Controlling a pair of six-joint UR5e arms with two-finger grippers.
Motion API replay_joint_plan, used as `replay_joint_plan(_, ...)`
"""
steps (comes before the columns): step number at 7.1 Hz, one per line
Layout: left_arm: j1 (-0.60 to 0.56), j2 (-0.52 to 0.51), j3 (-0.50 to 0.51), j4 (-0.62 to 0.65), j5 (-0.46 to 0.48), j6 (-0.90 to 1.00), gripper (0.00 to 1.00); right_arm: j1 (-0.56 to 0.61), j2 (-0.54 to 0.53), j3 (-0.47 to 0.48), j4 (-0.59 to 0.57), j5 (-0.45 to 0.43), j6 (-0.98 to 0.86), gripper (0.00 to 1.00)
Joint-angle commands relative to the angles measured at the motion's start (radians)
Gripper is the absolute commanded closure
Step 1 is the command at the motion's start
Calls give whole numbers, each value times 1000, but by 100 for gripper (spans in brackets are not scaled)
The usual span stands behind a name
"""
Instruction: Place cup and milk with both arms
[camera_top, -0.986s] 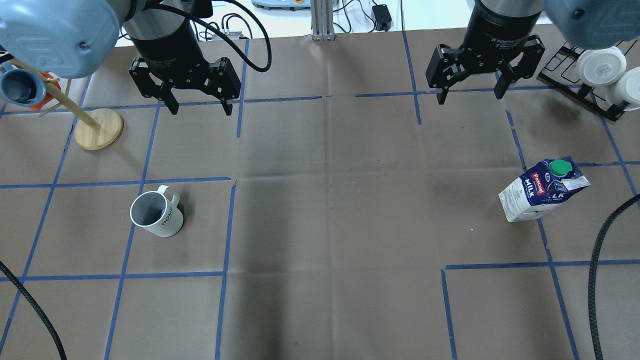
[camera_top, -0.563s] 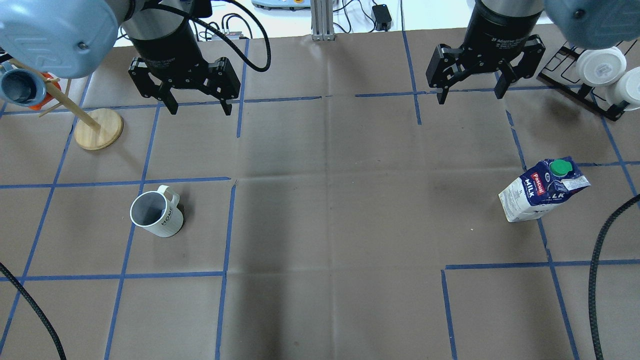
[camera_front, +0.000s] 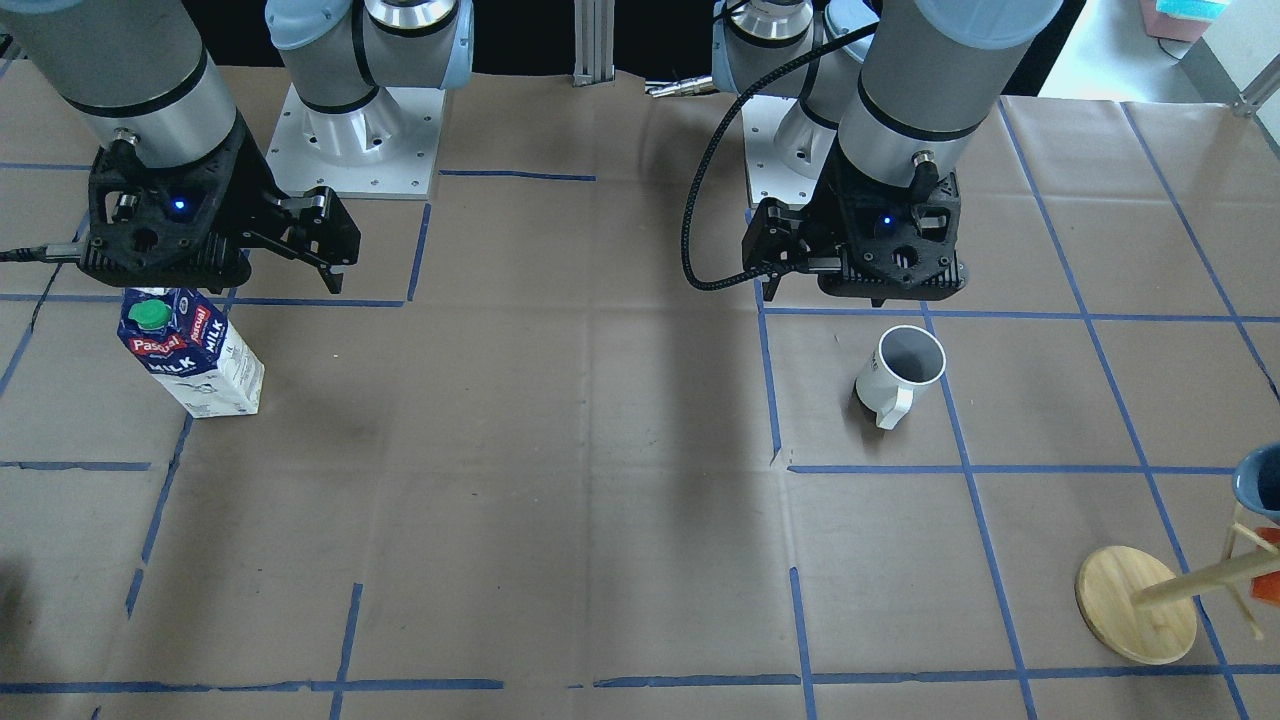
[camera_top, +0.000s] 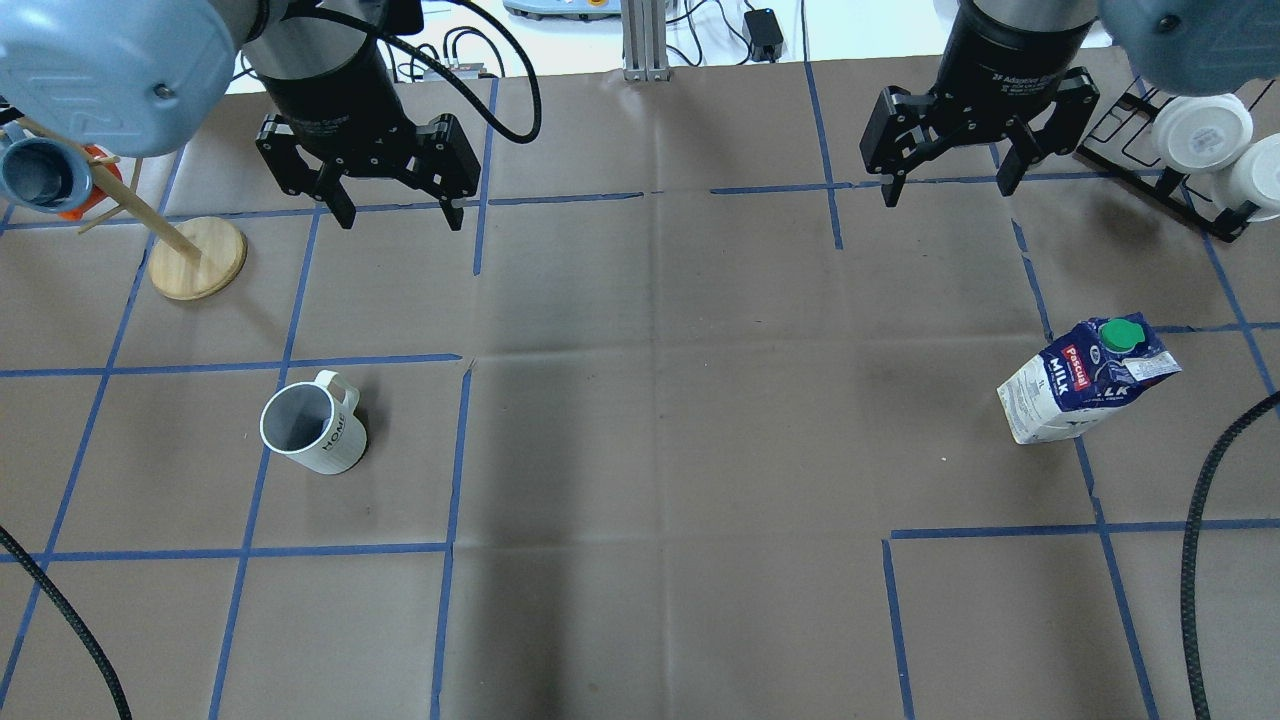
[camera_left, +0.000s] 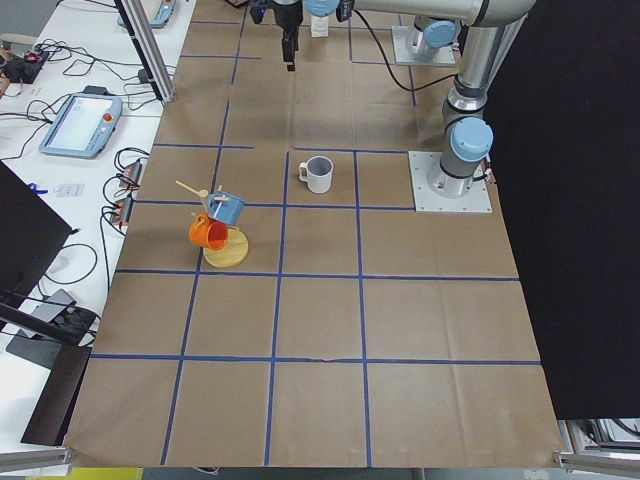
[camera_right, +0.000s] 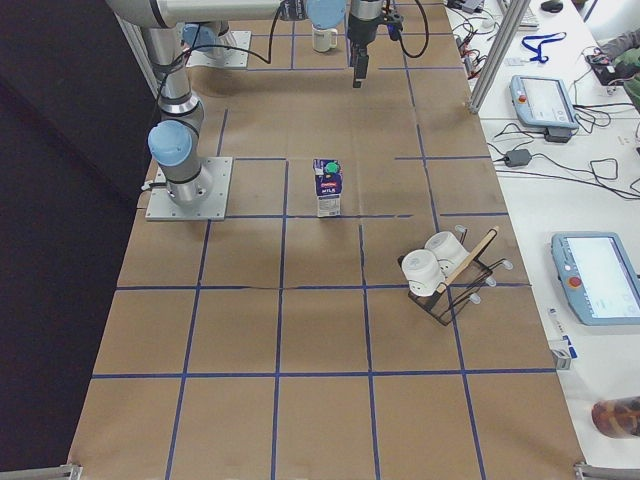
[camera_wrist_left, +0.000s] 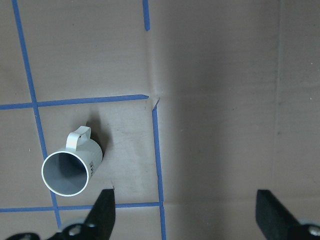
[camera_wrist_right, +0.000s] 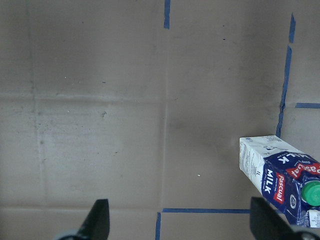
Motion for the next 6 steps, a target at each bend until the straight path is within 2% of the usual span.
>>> replay_joint_plan(1, -2, 10, 4, -2, 4, -1, 0, 1, 0, 0, 0, -1, -1, 0)
replay_joint_plan(4, -2, 26, -4, -15, 4, 2, 0, 3, 0, 0, 0, 1, -1, 0)
replay_joint_plan(6, 5, 9, 20, -12, 41, -1, 0, 3, 0, 0, 0, 1, -1, 0)
